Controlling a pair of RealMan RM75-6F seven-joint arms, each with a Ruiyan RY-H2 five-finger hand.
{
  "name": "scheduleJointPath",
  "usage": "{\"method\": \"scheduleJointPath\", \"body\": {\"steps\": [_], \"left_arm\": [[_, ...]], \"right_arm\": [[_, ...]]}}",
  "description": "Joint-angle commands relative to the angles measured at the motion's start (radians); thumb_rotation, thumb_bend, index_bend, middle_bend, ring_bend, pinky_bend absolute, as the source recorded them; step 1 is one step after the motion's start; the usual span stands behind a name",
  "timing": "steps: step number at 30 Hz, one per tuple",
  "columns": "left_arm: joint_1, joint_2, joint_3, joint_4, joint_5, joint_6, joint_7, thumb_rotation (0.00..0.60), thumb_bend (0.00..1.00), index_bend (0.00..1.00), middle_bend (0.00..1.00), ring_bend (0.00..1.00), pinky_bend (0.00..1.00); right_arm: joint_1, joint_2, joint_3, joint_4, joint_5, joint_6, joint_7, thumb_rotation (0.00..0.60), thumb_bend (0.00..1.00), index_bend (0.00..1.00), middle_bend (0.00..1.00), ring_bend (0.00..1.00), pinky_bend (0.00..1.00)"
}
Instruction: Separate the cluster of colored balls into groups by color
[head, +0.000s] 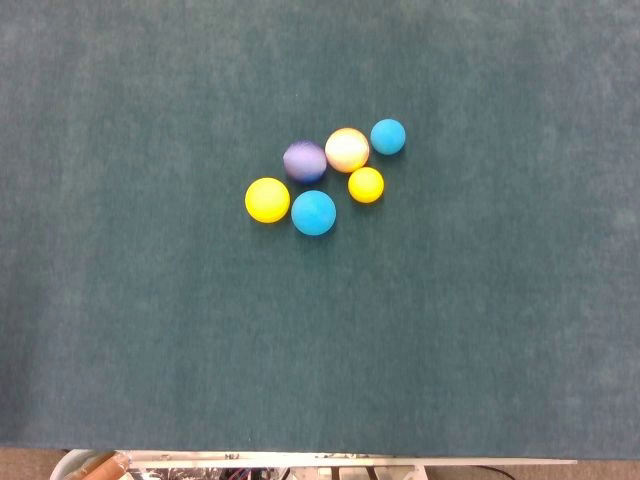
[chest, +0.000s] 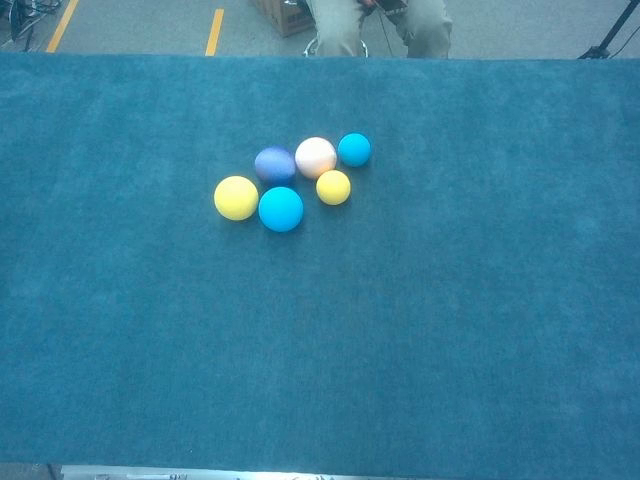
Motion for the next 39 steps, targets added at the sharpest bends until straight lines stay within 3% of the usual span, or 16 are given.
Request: {"method": "scheduleJointPath", "body": {"steps": [1,23,32,39], "left_arm": [[-0.001,-0.001,0.0,0.001,-0.001,-0.002,0.0,0.6,0.34,0.27,0.27,0.24,0.2],[0.0,0.001,0.002,0.004,0.002,0.002,-0.009,0.6,0.34,0.27,0.27,0.24,0.2],[0.012,-0.003,0.011,0.008,0.009,0.013,-0.013,0.6,0.34,0.27,0.27,0.24,0.2],[0.033,0.004,0.021,0.02,0.016,0.039,-0.029,0.6,0.34,0.27,0.27,0.24,0.2]], "right_arm": [[0.0,0.0,0.0,0.0,0.0,-0.001,-0.003,0.6,0.19,0.49,0.45,0.32,0.32],[0.054,0.039,0.003,-0.041,-0.065,-0.044,-0.019,0.6,0.19,0.49,0.45,0.32,0.32],[0.198,0.097,0.034,-0.157,-0.119,-0.211,-0.073,0.6,0.17,0.45,0.44,0.32,0.32],[0.332,0.1,0.097,-0.247,-0.041,-0.396,-0.147,0.6,0.06,0.41,0.43,0.31,0.32]]}}
